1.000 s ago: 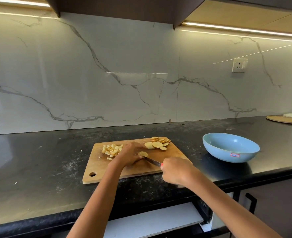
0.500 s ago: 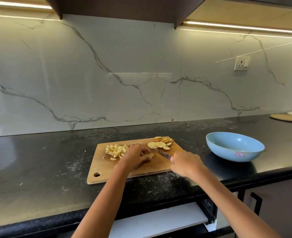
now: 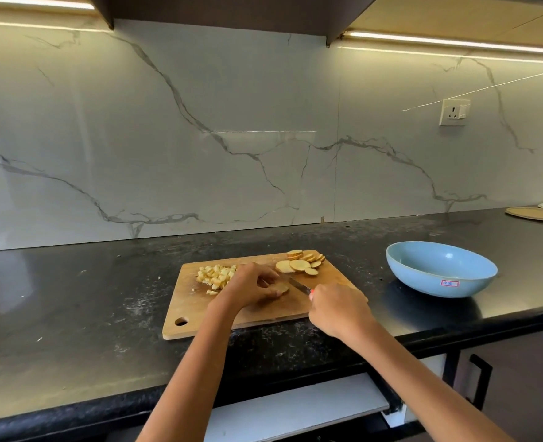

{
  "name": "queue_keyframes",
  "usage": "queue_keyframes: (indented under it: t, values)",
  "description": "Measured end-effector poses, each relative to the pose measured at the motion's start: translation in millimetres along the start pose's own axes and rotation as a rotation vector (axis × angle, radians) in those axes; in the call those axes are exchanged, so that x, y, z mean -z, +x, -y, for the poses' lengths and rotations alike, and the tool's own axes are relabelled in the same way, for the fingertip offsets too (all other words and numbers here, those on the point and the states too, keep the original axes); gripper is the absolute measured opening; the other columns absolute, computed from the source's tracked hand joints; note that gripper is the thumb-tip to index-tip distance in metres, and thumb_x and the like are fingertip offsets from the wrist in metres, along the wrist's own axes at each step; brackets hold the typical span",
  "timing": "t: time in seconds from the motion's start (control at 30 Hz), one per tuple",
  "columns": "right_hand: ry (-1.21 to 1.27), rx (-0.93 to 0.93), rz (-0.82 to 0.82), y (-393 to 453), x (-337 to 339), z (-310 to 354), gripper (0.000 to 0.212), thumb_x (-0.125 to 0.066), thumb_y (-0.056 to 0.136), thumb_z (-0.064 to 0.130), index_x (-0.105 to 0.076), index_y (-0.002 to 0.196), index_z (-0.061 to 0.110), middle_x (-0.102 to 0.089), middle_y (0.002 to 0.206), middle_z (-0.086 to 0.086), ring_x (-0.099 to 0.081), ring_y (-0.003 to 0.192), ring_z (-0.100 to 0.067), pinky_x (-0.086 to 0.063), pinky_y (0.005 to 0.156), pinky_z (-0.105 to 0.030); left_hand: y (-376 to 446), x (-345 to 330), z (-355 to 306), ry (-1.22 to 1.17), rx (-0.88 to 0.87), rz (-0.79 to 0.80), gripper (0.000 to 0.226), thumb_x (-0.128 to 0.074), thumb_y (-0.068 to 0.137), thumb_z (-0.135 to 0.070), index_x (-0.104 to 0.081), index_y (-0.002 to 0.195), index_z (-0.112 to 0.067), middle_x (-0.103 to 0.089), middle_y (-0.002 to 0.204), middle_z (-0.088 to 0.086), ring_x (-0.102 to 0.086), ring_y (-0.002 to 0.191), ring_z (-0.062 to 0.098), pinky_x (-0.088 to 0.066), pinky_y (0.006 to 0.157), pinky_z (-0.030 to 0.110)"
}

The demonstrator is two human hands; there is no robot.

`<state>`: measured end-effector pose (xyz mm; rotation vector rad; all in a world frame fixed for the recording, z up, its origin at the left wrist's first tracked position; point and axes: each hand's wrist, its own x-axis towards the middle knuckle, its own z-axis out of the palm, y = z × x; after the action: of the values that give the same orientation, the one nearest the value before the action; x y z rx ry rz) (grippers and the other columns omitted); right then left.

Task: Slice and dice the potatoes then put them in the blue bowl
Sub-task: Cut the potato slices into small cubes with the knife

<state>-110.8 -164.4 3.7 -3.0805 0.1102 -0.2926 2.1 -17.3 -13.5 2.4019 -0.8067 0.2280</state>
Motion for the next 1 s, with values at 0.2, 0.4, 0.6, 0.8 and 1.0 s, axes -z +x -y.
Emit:
queue_keyframes:
  t: [0.2, 0.4, 0.6, 0.8, 1.0]
  values:
    - [0.028, -0.006, 0.044, 1.2, 5.8, 5.8, 0.03, -0.038, 0.096, 0.019, -0.06, 0.113, 0.008, -0.063, 0.111, -0.008, -0.059, 0.1, -0.024, -0.039, 0.072, -0.029, -1.3, 0.3, -2.3, -0.027, -0.003, -0.028, 0.03, -0.073, 0.078, -0.019, -0.069, 0.107, -0.01, -0.068, 0.101, 0.005, -0.056, 0.081, 0.008, -0.046, 0.068, 0.012]
    - [0.039, -0.013, 0.077, 2.9, 8.2, 11.0, 0.031, -0.039, 0.095, 0.018, -0.059, 0.117, 0.008, -0.062, 0.116, -0.009, -0.058, 0.103, -0.025, -0.038, 0.072, -0.029, -2.0, 0.4, -3.7, -0.023, 0.002, -0.032, 0.027, -0.072, 0.079, -0.018, -0.07, 0.105, -0.012, -0.068, 0.096, 0.002, -0.054, 0.075, 0.006, -0.044, 0.06, 0.008]
    - [0.122, -0.044, 0.172, 11.5, 5.4, 12.5, 0.028, -0.039, 0.094, 0.017, -0.059, 0.11, 0.005, -0.061, 0.103, -0.009, -0.057, 0.092, -0.024, -0.039, 0.069, -0.029, -1.4, 0.3, -3.9, -0.035, 0.007, -0.032, 0.026, -0.073, 0.078, -0.016, -0.071, 0.104, -0.011, -0.069, 0.095, 0.003, -0.054, 0.072, 0.005, -0.043, 0.056, 0.004]
    - [0.19, -0.04, 0.27, 15.5, 4.0, 15.2, 0.013, -0.04, 0.092, 0.012, -0.052, 0.093, 0.007, -0.05, 0.078, -0.005, -0.051, 0.082, -0.023, -0.038, 0.063, -0.027, -0.6, -0.8, -4.2, -0.042, 0.028, -0.029, 0.025, -0.072, 0.079, -0.015, -0.071, 0.104, -0.012, -0.069, 0.098, 0.003, -0.056, 0.079, 0.008, -0.043, 0.06, 0.009]
    - [0.067, -0.013, 0.098, -11.2, -7.0, 10.0, 0.023, -0.044, 0.093, 0.016, -0.06, 0.108, 0.009, -0.062, 0.102, -0.007, -0.061, 0.095, -0.023, -0.039, 0.068, -0.028, -1.3, -2.3, -3.6, -0.032, 0.052, -0.056, 0.027, -0.073, 0.078, -0.015, -0.07, 0.105, -0.011, -0.069, 0.102, 0.003, -0.058, 0.084, 0.01, -0.045, 0.073, 0.015]
